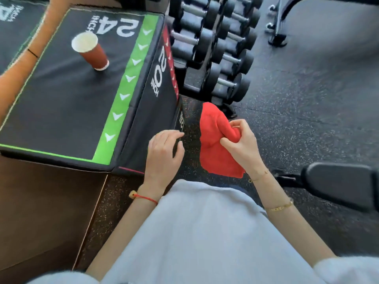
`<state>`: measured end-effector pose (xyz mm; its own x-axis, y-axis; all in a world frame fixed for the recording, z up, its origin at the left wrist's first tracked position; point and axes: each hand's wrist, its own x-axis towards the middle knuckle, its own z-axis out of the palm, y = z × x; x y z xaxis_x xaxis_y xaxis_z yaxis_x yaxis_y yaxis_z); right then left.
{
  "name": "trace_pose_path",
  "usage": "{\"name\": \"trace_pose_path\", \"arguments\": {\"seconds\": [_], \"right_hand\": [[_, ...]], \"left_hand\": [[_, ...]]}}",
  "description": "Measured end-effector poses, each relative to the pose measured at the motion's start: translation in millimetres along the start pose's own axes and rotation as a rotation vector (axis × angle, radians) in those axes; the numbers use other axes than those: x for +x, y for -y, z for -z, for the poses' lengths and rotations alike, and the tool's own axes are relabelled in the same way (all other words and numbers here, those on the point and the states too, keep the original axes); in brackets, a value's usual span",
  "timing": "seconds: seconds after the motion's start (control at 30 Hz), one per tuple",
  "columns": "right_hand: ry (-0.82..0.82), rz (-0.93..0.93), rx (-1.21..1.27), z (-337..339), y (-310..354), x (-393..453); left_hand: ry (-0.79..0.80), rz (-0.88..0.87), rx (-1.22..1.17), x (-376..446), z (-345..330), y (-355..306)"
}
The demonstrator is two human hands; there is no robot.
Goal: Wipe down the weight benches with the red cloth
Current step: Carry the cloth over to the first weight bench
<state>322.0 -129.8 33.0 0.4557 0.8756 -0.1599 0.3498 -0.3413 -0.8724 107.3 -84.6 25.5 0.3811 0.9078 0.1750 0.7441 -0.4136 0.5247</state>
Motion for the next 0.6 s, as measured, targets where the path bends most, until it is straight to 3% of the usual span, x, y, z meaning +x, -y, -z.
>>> {"name": "trace_pose_path", "arguments": {"seconds": [0.27, 0.6], "right_hand": [[-0.193, -0.112, 0.049, 110.8, -76.5, -59.9], [-0.326, -0.219, 0.062, 275.3, -177.4, -146.2]], "left_hand": [[0.102, -0.262, -0.061, -10.5, -63.7, -106.3], [0.171, -0.351, -0.169, -86.0, -160.4, -270.5]]}}
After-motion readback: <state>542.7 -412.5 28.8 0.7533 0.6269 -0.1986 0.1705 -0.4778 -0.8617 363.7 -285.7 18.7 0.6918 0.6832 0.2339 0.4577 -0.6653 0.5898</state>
